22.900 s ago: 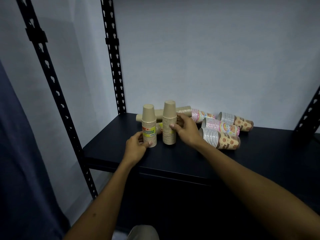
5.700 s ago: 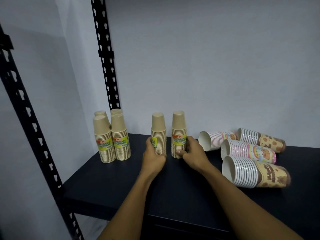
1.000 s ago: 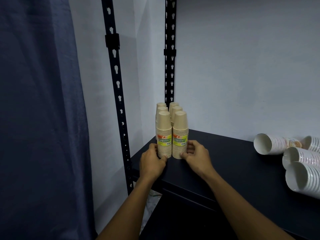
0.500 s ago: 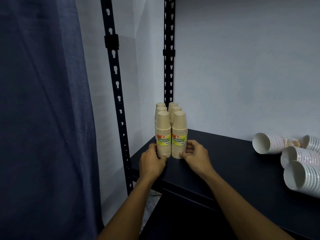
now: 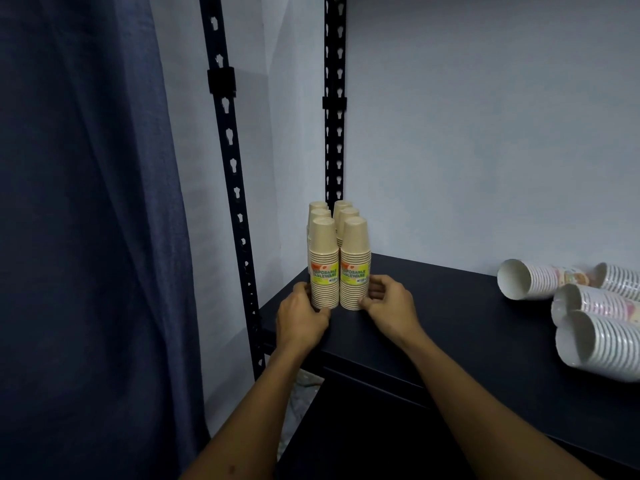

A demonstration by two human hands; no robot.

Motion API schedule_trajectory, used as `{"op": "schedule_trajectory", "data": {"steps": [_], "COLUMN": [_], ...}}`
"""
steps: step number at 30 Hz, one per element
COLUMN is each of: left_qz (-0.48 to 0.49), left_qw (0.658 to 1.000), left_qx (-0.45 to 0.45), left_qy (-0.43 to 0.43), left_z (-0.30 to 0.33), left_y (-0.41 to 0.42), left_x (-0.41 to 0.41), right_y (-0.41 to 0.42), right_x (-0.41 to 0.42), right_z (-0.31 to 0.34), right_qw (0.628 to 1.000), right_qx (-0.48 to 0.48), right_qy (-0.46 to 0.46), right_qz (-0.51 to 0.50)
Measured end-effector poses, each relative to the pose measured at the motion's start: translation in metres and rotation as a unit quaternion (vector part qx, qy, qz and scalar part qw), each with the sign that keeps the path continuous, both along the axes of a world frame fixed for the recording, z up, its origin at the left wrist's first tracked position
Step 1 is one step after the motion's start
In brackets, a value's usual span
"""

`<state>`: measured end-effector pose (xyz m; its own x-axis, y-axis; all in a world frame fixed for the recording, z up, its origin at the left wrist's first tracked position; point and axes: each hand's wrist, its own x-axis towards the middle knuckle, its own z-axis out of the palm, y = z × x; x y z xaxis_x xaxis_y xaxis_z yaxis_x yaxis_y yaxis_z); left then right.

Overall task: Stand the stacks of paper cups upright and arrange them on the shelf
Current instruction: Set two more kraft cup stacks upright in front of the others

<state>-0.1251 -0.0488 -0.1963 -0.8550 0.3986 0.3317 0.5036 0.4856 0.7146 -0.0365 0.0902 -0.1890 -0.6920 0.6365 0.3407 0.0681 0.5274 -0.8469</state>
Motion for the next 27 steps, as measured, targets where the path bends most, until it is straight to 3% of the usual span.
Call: {"op": "schedule_trajectory", "data": {"steps": [7,12,16,27], "left_qz": [0.065,0.069,0.004,-0.175], "left_qw": [0.995,0.985,0.979,0.966], "left_qx": [-0.005,-0.031,-0.037,-0.098], "left_qy": [0.07,0.154,0.199,0.166], "left_z": [-0.003,-0.012,-0.011,0.01], "left_y": [-0.007,-0.012,-0.004,0.057], "left_x": [0.025,0.047,0.066,0.113], "right_y": [-0.006,-0.011,-0.01,0.019], "right_x": [0.023,0.054,0.083,0.196], "right_z": [-0.001,0.001,0.003,0.007], "right_qw": [0.998,0.985,0.975,0.965], "right_qx": [0.033,0.116,0.151,0.186], "right_qy": [-0.05,-0.128,-0.159,-0.183], "right_qz": [-0.034,-0.028,-0.036,-0.04]}}
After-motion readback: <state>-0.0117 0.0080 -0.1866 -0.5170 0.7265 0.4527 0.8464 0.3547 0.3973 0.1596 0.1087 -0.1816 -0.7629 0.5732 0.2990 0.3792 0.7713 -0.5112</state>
